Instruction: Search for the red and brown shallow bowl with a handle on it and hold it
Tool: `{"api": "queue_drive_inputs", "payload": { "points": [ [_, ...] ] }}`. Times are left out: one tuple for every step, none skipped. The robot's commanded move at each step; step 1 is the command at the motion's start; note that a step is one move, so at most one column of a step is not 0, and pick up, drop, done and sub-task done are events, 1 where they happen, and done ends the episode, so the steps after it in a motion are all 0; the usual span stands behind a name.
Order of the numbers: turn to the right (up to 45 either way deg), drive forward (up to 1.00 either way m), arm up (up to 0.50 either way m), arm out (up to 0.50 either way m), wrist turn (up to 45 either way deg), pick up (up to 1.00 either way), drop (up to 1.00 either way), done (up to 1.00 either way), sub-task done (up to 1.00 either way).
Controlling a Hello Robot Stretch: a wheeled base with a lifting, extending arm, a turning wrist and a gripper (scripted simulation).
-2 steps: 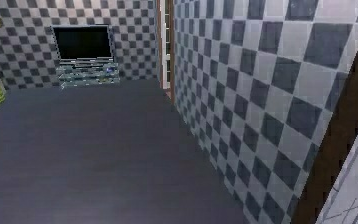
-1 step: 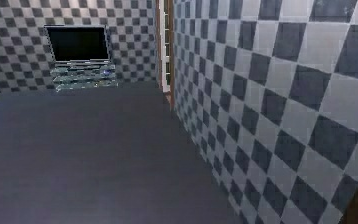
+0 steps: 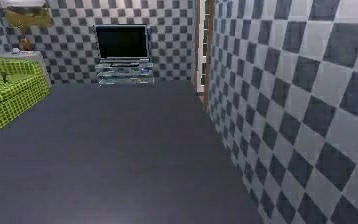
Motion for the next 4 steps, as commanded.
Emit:
{"api": "queue_drive_inputs", "payload": {
  "points": [
    [0.0,1.0,0.0,0.0,0.0,0.0,0.0,0.0,0.0],
    [0.0,1.0,0.0,0.0,0.0,0.0,0.0,0.0,0.0],
    [0.0,1.0,0.0,0.0,0.0,0.0,0.0,0.0,0.0],
    [-6.0,0.0,0.0,0.0,0.0,0.0,0.0,0.0,0.0]
  ]
}}
